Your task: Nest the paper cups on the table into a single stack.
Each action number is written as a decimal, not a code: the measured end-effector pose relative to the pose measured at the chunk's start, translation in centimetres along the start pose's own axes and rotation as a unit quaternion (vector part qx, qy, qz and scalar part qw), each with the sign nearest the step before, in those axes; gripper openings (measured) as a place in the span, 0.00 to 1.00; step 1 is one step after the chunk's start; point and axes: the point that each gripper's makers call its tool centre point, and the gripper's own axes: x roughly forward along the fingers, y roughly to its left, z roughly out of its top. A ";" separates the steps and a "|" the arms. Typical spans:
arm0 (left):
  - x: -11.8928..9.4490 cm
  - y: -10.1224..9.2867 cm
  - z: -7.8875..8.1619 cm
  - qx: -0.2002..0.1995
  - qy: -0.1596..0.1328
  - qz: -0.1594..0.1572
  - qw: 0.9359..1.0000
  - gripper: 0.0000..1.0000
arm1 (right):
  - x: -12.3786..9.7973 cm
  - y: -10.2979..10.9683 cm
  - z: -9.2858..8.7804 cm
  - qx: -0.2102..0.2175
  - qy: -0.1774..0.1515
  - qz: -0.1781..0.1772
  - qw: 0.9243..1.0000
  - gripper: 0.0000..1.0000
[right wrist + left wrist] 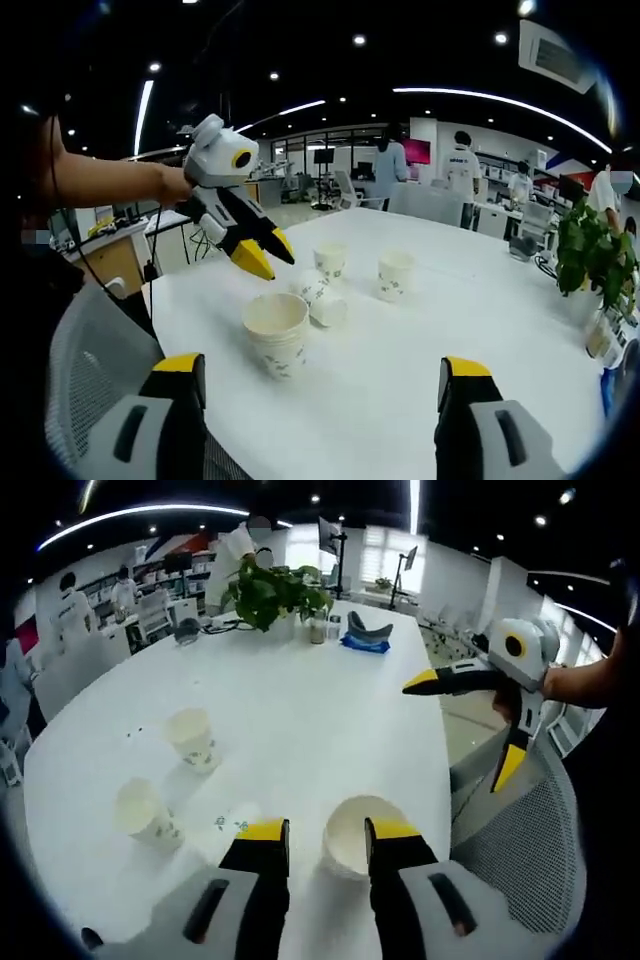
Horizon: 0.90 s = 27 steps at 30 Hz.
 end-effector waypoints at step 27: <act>0.2 8.9 -3.4 -0.107 -0.026 0.085 0.990 0.27 | -0.2 -0.1 0.3 0.000 0.002 -0.006 1.000 0.98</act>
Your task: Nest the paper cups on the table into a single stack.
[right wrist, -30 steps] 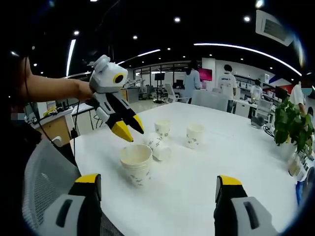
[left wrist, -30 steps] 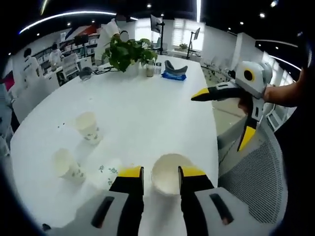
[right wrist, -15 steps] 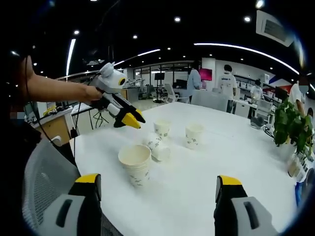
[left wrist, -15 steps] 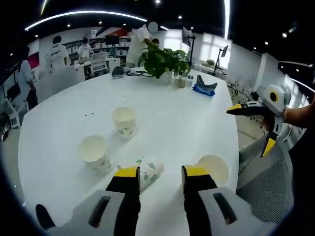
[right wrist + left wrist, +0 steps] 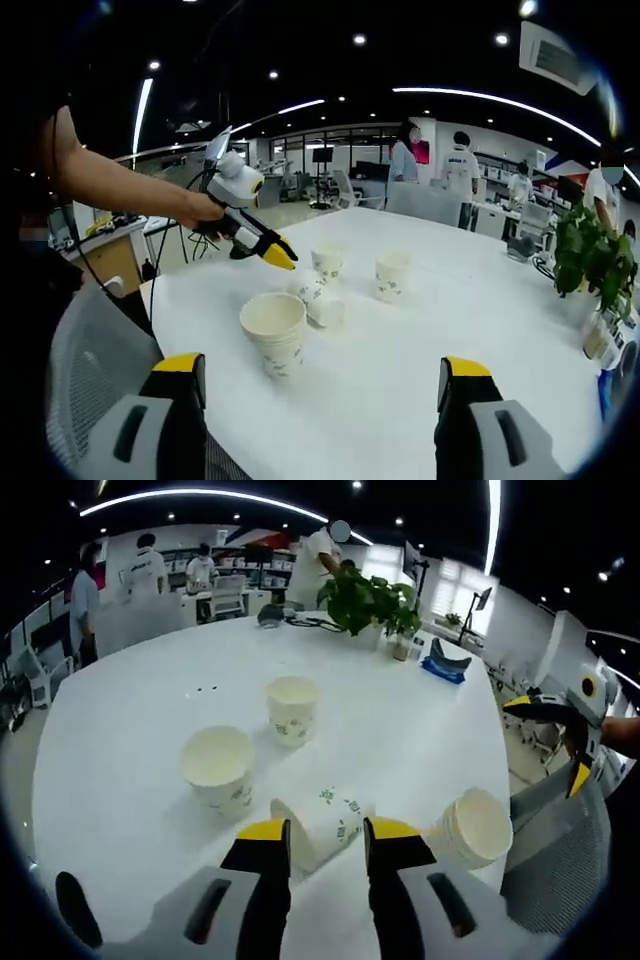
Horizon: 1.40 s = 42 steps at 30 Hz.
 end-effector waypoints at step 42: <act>1.8 -0.4 -2.5 -0.143 -0.022 -0.084 0.986 0.00 | -1.3 -0.5 -0.4 0.061 -0.015 -0.023 0.998 0.93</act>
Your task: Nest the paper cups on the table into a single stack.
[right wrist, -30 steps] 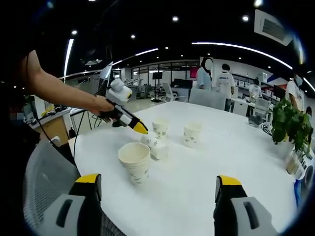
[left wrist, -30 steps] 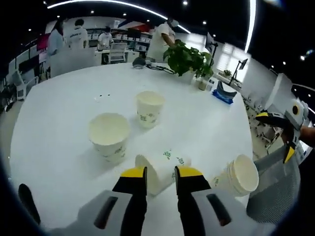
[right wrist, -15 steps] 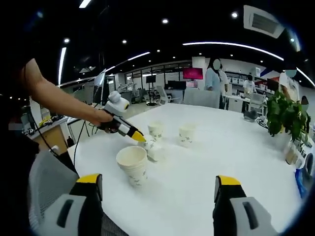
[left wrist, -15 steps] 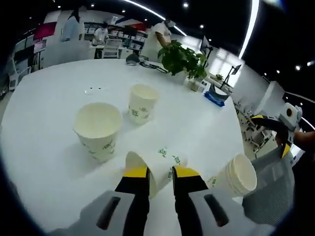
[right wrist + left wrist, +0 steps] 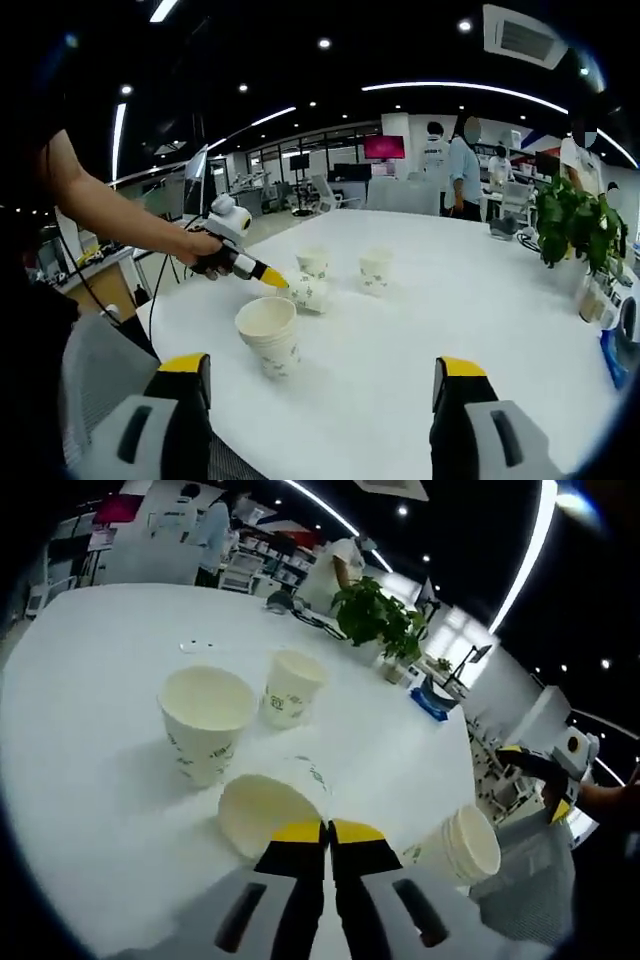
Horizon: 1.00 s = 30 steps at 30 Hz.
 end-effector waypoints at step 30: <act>-5.9 -8.9 5.0 0.103 -0.010 0.006 0.995 0.00 | 1.0 0.8 0.4 -0.044 0.021 0.022 0.999 0.95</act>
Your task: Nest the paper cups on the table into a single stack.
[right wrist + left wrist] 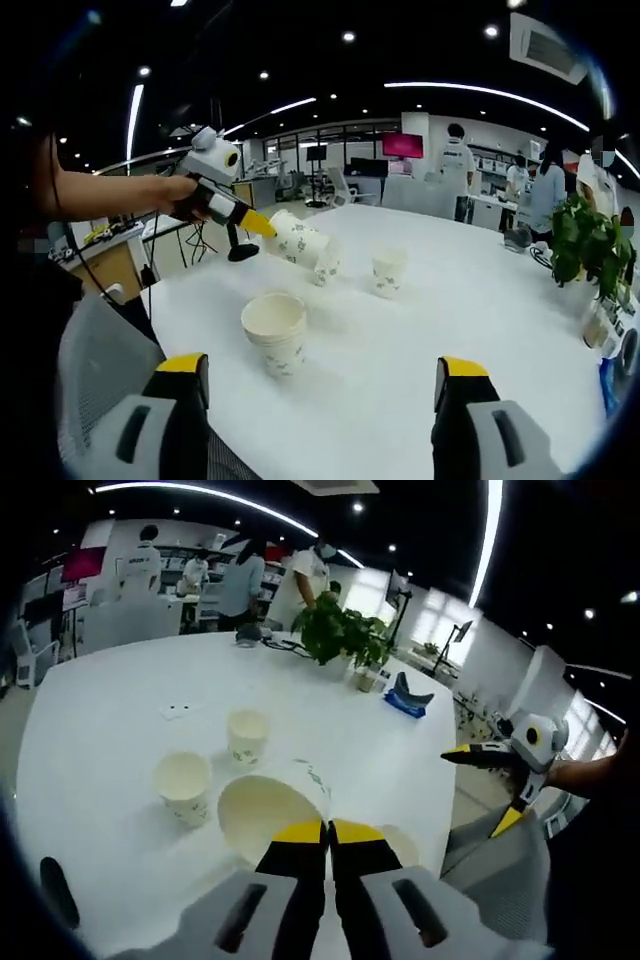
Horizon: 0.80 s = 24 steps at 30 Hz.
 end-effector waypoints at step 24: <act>-3.6 -6.5 0.5 0.097 0.045 -0.013 0.994 0.00 | 0.6 0.8 0.6 -0.016 0.002 0.015 1.000 0.96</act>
